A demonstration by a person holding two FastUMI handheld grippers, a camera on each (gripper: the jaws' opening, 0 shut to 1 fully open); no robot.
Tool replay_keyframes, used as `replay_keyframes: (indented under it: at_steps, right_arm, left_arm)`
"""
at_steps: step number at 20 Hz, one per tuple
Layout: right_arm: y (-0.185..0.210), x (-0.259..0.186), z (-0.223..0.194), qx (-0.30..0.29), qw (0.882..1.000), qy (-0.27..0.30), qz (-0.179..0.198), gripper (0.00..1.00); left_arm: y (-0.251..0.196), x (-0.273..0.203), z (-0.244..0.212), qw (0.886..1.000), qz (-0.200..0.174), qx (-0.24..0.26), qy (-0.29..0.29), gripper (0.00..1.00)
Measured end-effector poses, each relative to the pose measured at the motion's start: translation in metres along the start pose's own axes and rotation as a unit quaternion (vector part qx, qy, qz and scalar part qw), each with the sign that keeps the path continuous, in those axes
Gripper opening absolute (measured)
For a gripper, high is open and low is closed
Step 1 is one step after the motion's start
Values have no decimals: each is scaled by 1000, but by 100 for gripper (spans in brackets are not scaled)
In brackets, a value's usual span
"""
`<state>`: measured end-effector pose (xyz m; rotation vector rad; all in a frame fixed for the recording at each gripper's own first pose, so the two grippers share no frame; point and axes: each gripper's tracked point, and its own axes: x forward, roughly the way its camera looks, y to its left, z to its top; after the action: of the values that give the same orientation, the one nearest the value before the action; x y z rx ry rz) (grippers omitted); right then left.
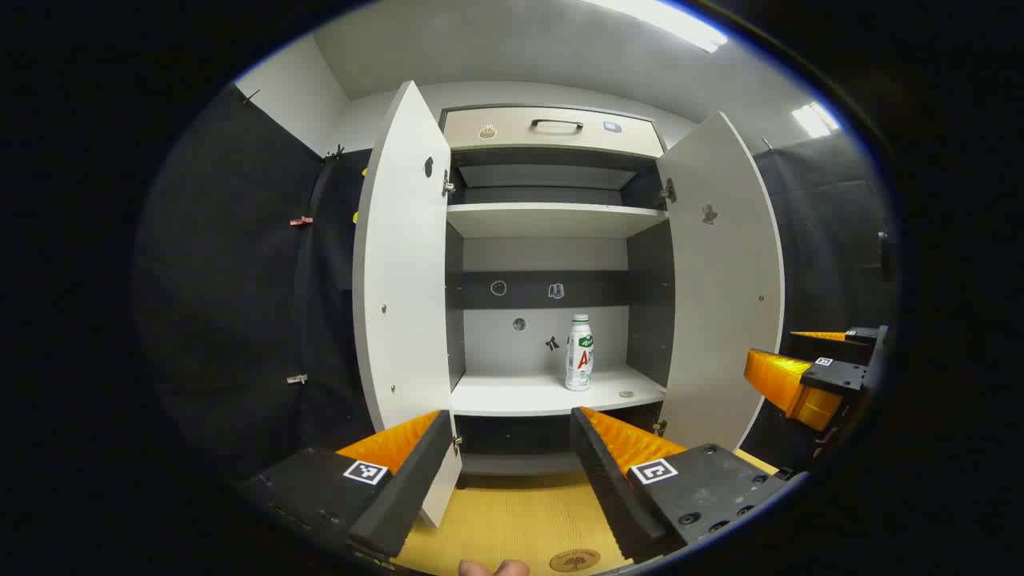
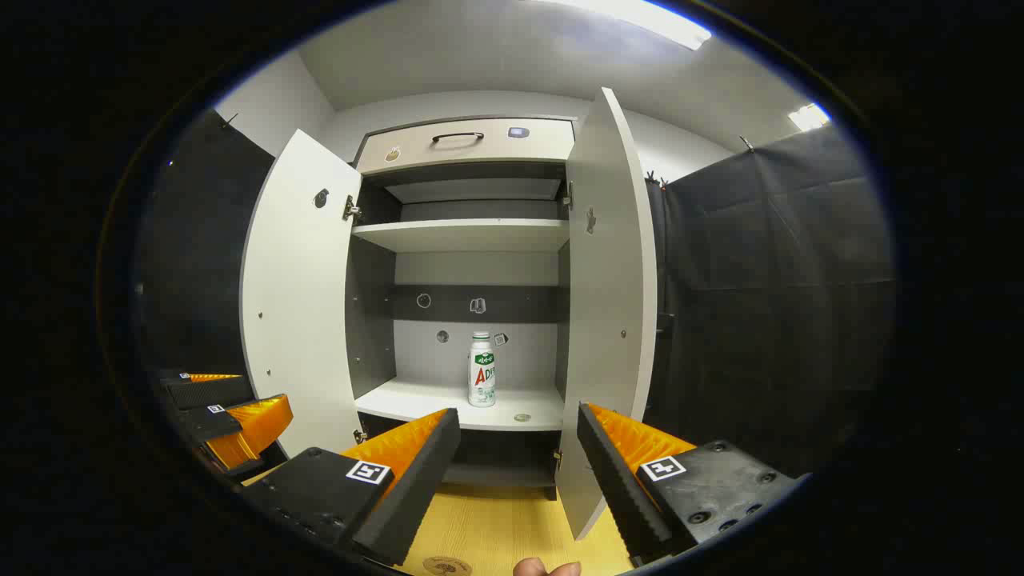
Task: Grasp the bottle in the cabinet with the left hand and place it on the coaster, then close the right door with the right hand and the left door with the left hand.
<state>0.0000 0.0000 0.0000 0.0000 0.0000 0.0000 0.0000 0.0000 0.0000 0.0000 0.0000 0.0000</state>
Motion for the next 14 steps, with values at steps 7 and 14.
replay_keyframes:
  at_steps: [7, 14]
  right_arm:
    - [0, -1, -1, -4, 1000, -3, 0, 97]
    - [1, -3, 0, -5, 1000, -4, -2, 97]
  left_arm:
    - [-1, 1, -1, 1000, -3, -1, 1, 95]
    - [1, 2, 3, 1000, -3, 3, -2, 94]
